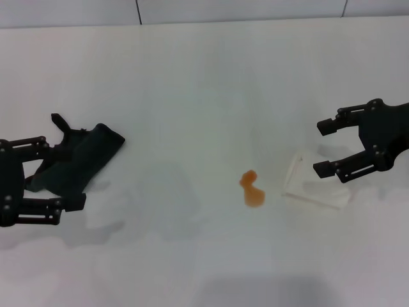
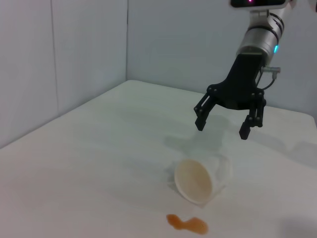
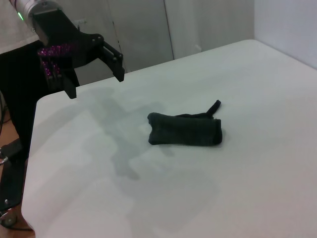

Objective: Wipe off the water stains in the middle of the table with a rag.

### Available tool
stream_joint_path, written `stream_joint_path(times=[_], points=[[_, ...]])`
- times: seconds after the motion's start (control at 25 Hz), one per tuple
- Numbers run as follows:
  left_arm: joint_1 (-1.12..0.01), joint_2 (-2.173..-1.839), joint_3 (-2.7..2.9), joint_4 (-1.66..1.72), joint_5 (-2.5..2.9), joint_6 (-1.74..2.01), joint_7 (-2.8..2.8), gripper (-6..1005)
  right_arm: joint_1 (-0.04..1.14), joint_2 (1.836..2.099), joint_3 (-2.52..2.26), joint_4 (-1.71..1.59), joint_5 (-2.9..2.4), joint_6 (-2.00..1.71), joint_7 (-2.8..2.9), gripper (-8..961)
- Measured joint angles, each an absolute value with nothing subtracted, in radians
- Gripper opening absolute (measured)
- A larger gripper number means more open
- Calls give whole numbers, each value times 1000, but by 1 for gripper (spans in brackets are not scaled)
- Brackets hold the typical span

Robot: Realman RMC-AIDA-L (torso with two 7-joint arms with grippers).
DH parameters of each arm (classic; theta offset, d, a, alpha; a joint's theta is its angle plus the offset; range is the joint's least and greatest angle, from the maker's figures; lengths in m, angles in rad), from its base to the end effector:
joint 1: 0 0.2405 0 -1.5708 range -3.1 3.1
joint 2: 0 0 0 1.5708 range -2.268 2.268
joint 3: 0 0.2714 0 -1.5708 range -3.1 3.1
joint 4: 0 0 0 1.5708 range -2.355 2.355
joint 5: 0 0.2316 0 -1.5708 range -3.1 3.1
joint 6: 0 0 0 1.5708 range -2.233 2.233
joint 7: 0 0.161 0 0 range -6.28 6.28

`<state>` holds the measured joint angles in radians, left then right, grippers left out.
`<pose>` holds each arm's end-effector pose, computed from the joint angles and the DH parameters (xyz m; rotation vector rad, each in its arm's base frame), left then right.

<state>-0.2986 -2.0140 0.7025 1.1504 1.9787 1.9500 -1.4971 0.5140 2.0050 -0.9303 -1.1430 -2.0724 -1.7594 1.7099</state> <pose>-0.2908 0.2889 0.0822 -2.8539 -0.4122 -0.5275 0.2270 0.3630 0.0435 -2.9630 0.3994 0.2785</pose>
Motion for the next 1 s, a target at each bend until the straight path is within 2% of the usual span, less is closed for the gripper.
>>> stream_joint_path(times=[0.48, 1.0], points=[[-298, -2013, 703, 1150, 1979, 1942, -1497, 870, 512, 2008, -933, -1141, -2073, -1761, 1710, 869], [-296, -1993, 708, 1153, 1979, 1949, -1499, 870, 577, 2008, -1087, -1238, -2229, -1741, 1884, 845]])
